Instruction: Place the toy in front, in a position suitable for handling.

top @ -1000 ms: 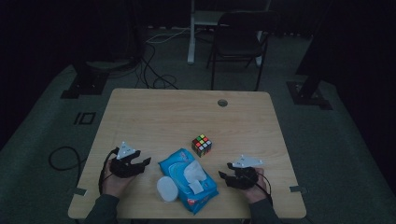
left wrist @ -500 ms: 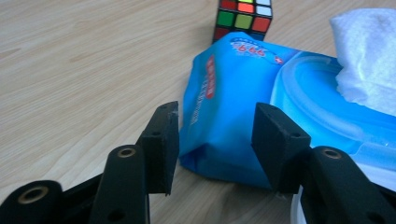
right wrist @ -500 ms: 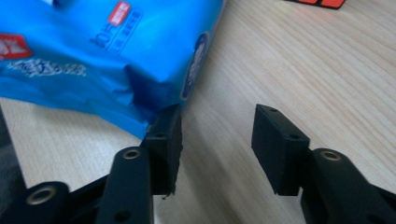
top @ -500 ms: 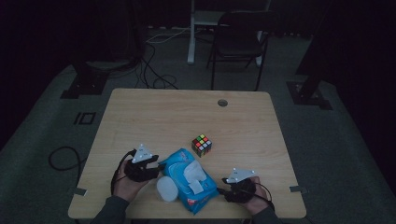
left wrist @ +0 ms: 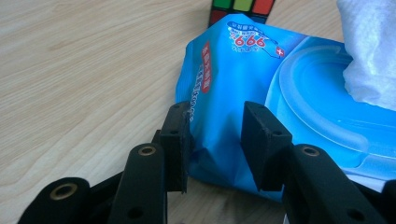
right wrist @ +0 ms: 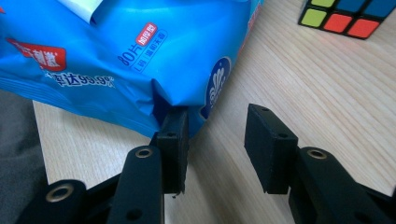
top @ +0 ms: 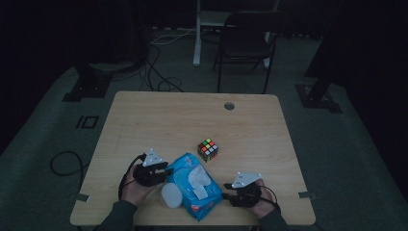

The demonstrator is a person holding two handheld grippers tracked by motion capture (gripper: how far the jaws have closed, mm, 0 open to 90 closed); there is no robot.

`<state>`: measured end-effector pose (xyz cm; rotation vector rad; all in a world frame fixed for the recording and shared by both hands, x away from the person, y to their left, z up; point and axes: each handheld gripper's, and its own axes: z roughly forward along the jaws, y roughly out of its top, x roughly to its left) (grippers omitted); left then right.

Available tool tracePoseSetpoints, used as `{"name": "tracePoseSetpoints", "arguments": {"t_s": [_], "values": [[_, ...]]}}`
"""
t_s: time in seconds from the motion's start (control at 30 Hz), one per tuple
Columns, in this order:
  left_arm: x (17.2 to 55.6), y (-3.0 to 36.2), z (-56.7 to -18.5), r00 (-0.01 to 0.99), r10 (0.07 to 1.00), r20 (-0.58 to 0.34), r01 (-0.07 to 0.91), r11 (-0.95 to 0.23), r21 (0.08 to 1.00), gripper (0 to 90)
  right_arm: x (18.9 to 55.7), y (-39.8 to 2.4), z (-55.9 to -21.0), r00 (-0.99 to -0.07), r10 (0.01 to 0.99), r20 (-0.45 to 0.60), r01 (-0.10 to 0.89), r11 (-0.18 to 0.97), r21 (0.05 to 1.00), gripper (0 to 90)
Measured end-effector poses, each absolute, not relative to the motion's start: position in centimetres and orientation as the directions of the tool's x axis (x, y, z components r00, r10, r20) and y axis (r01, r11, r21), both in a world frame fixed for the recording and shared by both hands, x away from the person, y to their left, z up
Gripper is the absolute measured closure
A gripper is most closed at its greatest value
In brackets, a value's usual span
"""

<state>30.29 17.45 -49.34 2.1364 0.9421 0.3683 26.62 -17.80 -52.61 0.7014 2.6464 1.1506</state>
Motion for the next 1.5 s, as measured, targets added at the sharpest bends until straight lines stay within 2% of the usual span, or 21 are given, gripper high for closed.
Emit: {"name": "tracePoseSetpoints", "arguments": {"t_s": [0.33,0.7,0.93,1.0,1.13,1.23,1.37,1.5], "values": [[31.6,19.0,-49.3,0.614,0.789,-0.025,0.539,-0.396,0.744,63.8,28.1,-15.7,-52.7,-0.886,0.464,0.025,0.329,0.589,0.738,63.9],[34.3,21.1,-48.5,0.497,0.868,0.004,0.573,-0.332,0.749,63.5,29.5,-10.4,-52.3,-0.904,0.428,-0.018,0.268,0.599,0.755,66.4],[32.1,21.0,-46.7,0.528,0.849,-0.009,0.524,-0.318,0.79,63.2,30.0,-7.8,-52.5,-0.907,0.42,-0.005,0.265,0.581,0.769,68.3],[31.3,20.8,-46.3,0.538,0.843,-0.007,0.512,-0.321,0.797,63.2,30.4,-7.1,-52.5,-0.904,0.426,0.033,0.296,0.569,0.768,67.3],[29.5,20.3,-45.6,0.56,0.828,-0.004,0.477,-0.319,0.819,63.6,30.8,-5.6,-52.4,-0.907,0.42,0.014,0.278,0.575,0.769,66.3],[28.4,19.7,-45.4,0.583,0.812,-0.01,0.46,-0.32,0.829,64.5,30.9,-4.8,-52.4,-0.905,0.425,0.019,0.279,0.56,0.78,62.0],[27.0,18.4,-45.7,0.627,0.779,-0.004,0.44,-0.349,0.827,65.2,30.7,-5.5,-51.9,-0.906,0.423,0.019,0.273,0.549,0.79,54.7],[26.3,16.6,-46.7,0.67,0.742,0.012,0.43,-0.401,0.808,68.5,30.5,-7.7,-51.1,-0.89,0.457,0.004,0.28,0.539,0.794,52.4]]}}
